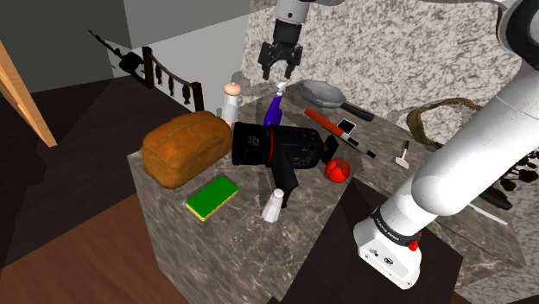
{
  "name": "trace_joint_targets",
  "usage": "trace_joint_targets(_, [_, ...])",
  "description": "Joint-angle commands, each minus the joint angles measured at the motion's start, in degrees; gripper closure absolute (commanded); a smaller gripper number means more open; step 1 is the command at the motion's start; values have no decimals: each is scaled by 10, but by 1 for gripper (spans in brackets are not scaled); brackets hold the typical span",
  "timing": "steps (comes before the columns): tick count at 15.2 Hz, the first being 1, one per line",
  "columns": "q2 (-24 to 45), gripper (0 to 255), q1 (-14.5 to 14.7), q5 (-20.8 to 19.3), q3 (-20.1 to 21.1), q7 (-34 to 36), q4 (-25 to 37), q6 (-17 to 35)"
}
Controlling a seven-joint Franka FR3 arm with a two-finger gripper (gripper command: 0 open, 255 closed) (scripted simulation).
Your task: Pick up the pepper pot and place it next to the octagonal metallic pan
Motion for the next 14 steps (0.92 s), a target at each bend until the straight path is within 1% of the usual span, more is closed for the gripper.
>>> trace_joint_targets(1, [51,0,4,-9,4,9,46,3])
trace_joint_targets(7, [199,0,19,-36,8,31,203,-13])
trace_joint_targets(10, [281,0,31,-50,7,39,304,-35])
trace_joint_targets(13, [375,0,47,-62,4,44,432,-73])
trace_joint_targets(14, [390,0,49,-64,3,44,454,-79])
